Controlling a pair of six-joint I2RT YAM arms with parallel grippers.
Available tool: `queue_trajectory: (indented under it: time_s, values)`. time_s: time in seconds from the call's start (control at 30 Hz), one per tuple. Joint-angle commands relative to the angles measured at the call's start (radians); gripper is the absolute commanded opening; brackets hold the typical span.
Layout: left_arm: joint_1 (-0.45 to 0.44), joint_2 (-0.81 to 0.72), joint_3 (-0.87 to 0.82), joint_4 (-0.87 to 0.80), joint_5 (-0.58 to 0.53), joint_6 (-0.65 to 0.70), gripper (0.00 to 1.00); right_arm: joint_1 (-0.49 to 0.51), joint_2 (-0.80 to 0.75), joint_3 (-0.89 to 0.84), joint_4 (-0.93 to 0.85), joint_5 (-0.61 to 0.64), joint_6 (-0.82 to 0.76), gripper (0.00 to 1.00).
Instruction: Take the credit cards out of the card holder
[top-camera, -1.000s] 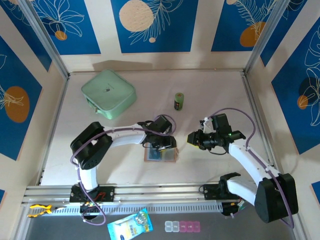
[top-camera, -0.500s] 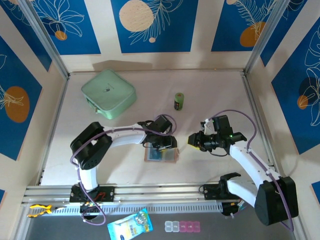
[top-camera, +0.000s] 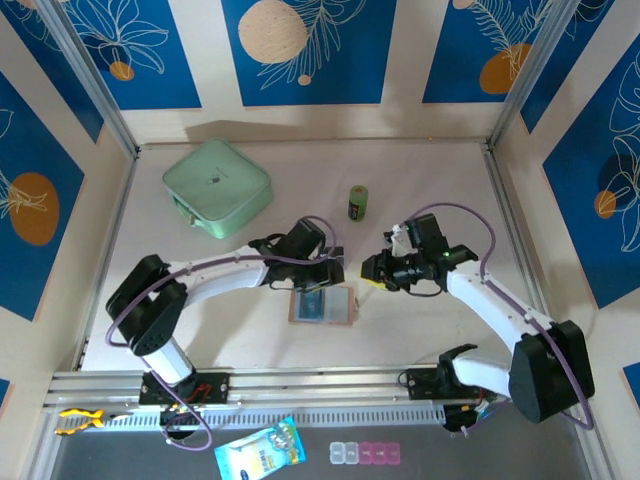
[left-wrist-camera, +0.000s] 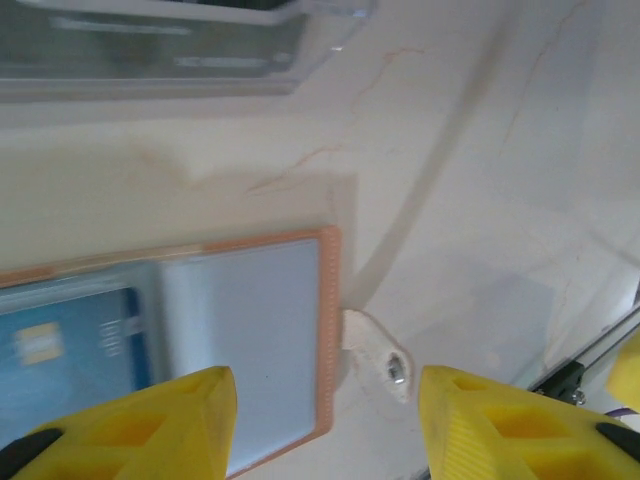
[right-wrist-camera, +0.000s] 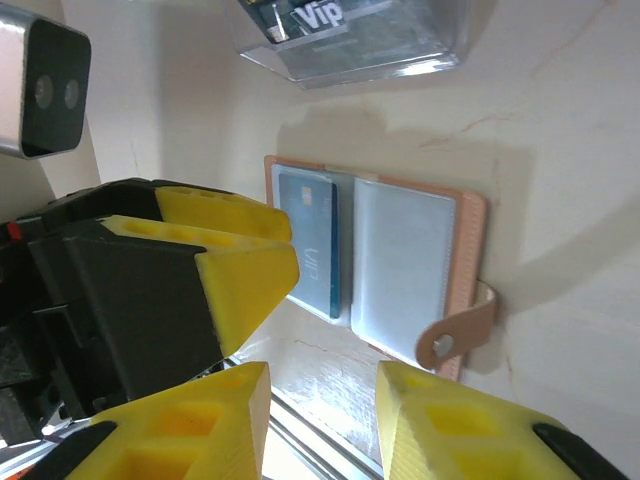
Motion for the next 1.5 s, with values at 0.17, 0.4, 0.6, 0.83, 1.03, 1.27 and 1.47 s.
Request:
queue_trajectory:
  time_s: [0.17,0.4,0.6,0.83,1.03,1.27,1.47]
  values:
    - [0.082,-0.115,-0.156,0.038,0.046,0.026,0.51,0.159,0.156,0.116,0.035,0.090,0.081,0.33]
    - [0.137,-0.169,-0.284,0.109,0.075,0.026,0.51,0.255,0.286,0.203,0.020,0.145,0.102,0.33]
    - [0.176,-0.180,-0.370,0.187,0.120,0.025,0.47,0.307,0.368,0.259,-0.001,0.181,0.116,0.33]
    - [0.189,-0.157,-0.418,0.252,0.180,0.032,0.41,0.359,0.429,0.294,-0.012,0.220,0.140,0.33]
    - [0.189,-0.179,-0.463,0.267,0.183,0.014,0.38,0.382,0.456,0.298,-0.007,0.224,0.142,0.33]
    - [0.189,-0.203,-0.443,0.233,0.150,0.014,0.36,0.384,0.475,0.283,0.021,0.193,0.141,0.29]
    - [0.186,-0.178,-0.421,0.234,0.158,0.006,0.28,0.384,0.494,0.263,0.074,0.161,0.151,0.27]
